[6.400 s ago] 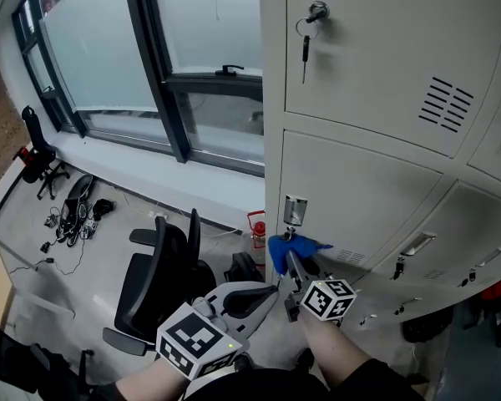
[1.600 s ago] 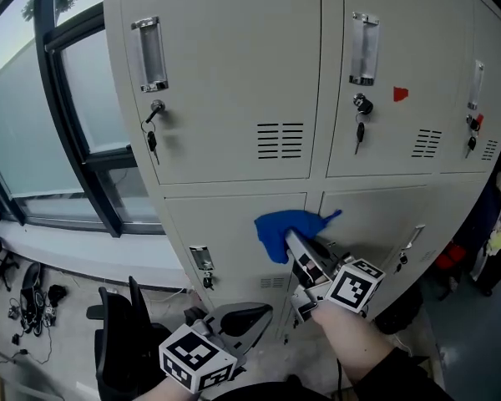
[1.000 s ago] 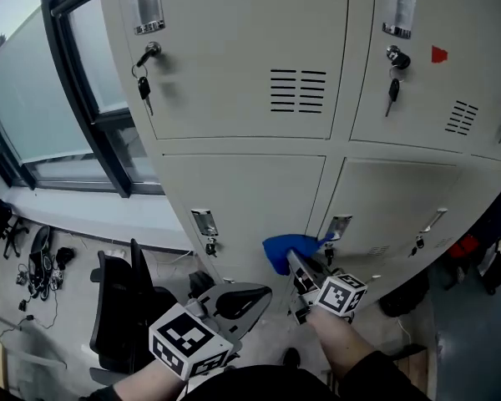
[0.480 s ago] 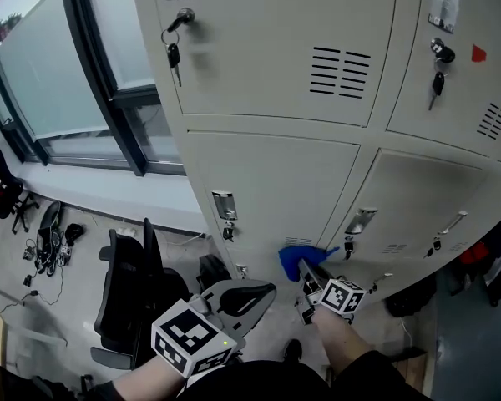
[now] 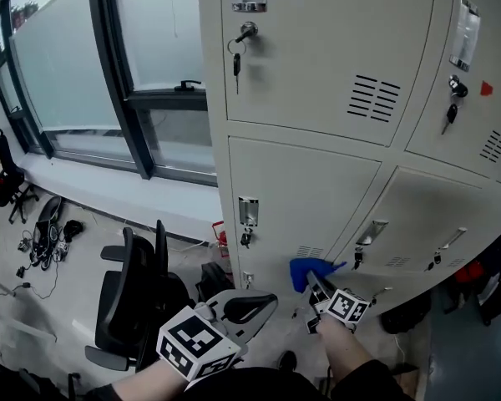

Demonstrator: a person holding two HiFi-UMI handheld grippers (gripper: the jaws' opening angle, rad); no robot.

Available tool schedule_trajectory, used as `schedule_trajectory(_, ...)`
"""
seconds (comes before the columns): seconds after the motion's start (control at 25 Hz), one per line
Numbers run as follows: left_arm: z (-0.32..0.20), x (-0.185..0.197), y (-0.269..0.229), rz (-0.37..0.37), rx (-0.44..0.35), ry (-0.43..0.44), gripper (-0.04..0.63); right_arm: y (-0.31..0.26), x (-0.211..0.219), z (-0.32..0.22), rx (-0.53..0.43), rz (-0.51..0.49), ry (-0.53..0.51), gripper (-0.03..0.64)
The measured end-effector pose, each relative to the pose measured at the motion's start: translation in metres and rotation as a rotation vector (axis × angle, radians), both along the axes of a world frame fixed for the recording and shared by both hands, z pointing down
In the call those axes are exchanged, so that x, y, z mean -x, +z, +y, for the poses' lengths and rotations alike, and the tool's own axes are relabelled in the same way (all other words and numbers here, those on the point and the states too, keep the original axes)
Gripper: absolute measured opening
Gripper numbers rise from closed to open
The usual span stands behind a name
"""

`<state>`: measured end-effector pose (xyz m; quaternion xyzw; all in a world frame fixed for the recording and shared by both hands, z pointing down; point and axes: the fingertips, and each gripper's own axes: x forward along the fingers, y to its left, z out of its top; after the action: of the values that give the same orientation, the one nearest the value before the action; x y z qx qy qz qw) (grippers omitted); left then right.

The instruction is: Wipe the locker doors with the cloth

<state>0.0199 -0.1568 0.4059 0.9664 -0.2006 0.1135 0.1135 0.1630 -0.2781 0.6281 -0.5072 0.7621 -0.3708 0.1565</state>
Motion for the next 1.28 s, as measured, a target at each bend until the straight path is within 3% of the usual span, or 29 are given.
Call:
schedule_trajectory(0.44,0.036,0.027,0.003,0.130,0.032,0.138,0.006,-0.100,0.060,0.086,-0.155,0.042,-0.055,0.051)
schedule_trajectory(0.64,0.059,0.021,0.018,0.116,0.056,0.154,0.006,-0.134,0.074,0.128,-0.219,0.142,-0.116,0.050)
schedule_trajectory(0.88,0.089,-0.011,0.023,0.072,0.050,0.119,0.006,-0.164,0.066,0.162,-0.324,0.320,-0.198,0.049)
schedule_trajectory(1.04,0.113,-0.046,0.035,0.062,0.109,0.084,0.006,-0.172,0.039,0.193,-0.350,0.387,-0.223,0.051)
schedule_trajectory(1.16,0.128,-0.071,0.038,0.028,0.099,0.041,0.006,-0.179,0.024,0.220,-0.401,0.443,-0.255,0.050)
schedule_trajectory(1.28,0.146,-0.099,0.032,0.064,0.109,0.030,0.006,-0.187,0.003,0.245,-0.436,0.492,-0.270,0.049)
